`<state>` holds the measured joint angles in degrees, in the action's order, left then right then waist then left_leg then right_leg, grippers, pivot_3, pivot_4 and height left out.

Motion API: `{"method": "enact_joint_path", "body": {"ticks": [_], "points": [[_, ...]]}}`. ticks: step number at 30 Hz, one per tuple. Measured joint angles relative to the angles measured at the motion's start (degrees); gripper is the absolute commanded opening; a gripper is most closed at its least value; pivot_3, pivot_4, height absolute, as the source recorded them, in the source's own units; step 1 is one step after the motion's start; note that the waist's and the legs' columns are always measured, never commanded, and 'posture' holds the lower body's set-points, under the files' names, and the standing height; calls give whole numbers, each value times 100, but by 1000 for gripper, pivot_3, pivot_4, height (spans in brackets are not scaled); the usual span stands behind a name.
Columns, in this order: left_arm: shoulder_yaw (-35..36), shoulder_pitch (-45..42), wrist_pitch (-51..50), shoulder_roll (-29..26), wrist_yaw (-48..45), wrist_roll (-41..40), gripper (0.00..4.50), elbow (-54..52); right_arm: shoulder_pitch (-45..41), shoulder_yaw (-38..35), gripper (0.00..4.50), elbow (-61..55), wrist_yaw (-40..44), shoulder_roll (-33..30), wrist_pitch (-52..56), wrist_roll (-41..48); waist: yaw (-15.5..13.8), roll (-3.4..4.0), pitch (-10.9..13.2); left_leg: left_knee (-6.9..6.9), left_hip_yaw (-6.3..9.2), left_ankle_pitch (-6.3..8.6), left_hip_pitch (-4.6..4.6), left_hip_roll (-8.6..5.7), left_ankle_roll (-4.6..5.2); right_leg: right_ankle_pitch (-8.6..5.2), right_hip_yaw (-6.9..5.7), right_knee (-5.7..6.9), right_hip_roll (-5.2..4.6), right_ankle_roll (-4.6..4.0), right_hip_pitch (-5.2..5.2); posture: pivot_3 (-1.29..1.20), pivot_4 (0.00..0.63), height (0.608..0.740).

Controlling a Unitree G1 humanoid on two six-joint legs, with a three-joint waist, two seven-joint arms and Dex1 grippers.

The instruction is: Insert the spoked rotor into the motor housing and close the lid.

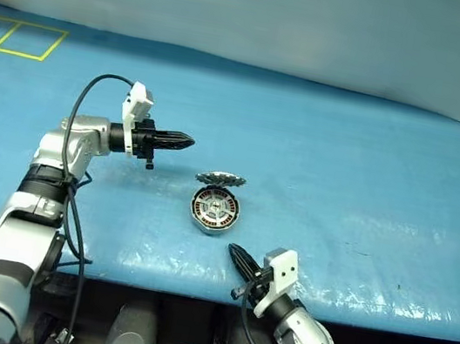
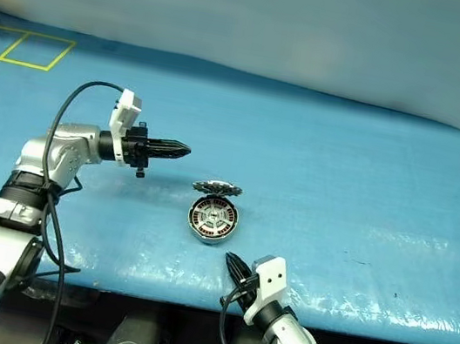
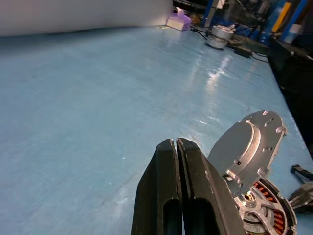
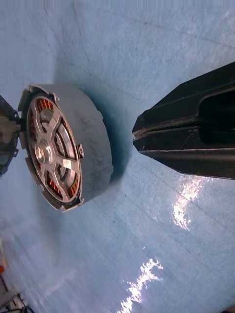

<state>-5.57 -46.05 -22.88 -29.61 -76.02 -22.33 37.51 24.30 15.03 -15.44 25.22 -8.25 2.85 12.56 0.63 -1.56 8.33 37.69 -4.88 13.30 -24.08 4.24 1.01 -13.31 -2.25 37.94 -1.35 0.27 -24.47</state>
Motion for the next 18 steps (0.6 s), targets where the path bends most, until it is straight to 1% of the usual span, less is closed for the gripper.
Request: {"method": "enact_joint_path", "body": {"ticks": [4,9,14,18], "points": [[-167,-550,18,268,-379,263,80,696,2,-27,0,125,-120,33,-238,-82,6,-1,0,6,4,0,-9,-1,0,0,0,2,0,0,-4,0,150,740],[-240,-1007,118,560,-675,584,80,1342,16,-30,0,177,-173,73,-395,-103,-1,0,0,17,18,0,-23,-3,1,1,-7,5,1,1,-7,0,150,740],[-622,-1049,202,832,-1119,951,80,1497,10,-27,0,205,-185,74,-434,-128,0,-1,0,27,26,0,-34,-6,2,2,-9,8,0,3,-12,0,150,740],[-633,-900,25,916,-1437,973,80,1357,-7,-22,0,231,-195,71,-474,-184,12,0,0,29,27,0,-34,-5,2,2,-8,13,1,3,-13,0,150,740]]}}
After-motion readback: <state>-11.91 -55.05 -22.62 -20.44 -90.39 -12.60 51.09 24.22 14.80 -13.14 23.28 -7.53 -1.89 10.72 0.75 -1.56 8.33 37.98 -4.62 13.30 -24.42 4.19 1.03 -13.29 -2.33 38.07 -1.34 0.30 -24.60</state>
